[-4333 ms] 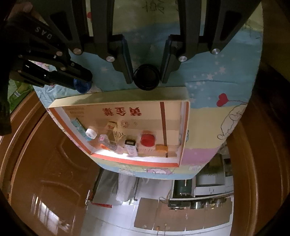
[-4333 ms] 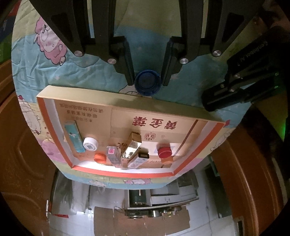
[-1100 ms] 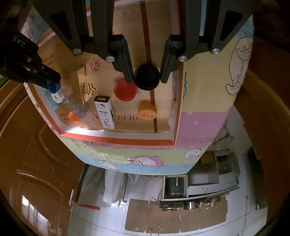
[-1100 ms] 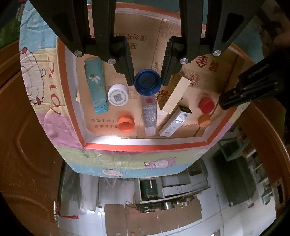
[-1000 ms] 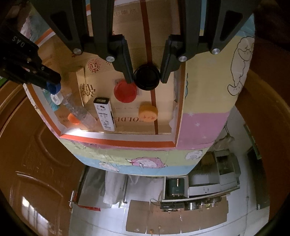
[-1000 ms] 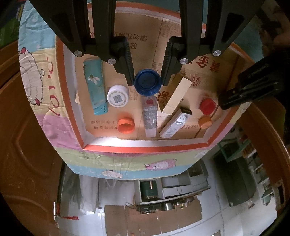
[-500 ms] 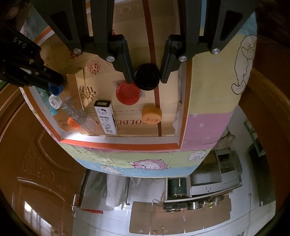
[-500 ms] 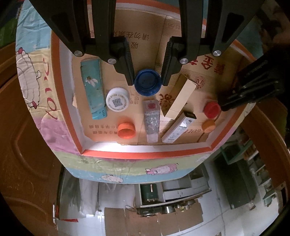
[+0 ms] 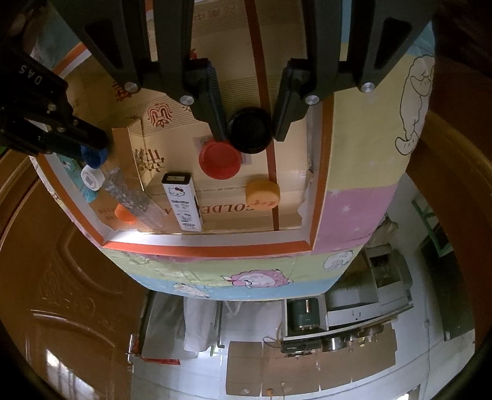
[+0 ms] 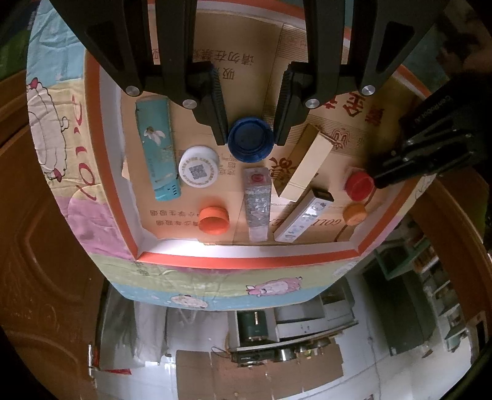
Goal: Organize rigid objects
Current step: 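Lower the black and blue caps into the lid and open both grippers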
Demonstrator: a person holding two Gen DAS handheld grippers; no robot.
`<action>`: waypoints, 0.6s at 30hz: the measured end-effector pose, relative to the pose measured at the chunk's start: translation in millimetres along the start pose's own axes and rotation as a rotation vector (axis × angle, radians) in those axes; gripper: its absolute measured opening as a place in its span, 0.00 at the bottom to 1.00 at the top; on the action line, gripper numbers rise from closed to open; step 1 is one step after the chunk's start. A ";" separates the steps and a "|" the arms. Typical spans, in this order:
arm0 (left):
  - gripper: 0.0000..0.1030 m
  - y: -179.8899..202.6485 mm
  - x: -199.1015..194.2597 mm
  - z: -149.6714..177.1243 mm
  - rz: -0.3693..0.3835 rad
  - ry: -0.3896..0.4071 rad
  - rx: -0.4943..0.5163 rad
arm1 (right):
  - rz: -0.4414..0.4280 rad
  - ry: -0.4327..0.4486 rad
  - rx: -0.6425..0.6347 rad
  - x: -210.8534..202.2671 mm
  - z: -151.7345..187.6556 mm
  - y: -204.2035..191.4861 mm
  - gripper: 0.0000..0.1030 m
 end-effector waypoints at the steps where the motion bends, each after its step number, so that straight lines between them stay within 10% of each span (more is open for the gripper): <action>1: 0.34 0.5 0.2 0.1 0.000 0.001 0.000 | -0.001 0.000 0.001 0.2 0.0 0.1 0.31; 18: 0.40 1.4 -2.6 -1.2 0.000 0.012 -0.001 | 0.001 0.001 0.013 -1.2 -2.0 2.6 0.39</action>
Point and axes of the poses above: each gripper's, at about its wrist camera, not at the fingertips, and x roughly the way its jaws point, y to its right, z to its underside, the point moved 10 cm from there along x, roughly the way its jaws point, and after that the axes turned 3 degrees about x, right-handed, at the moved point
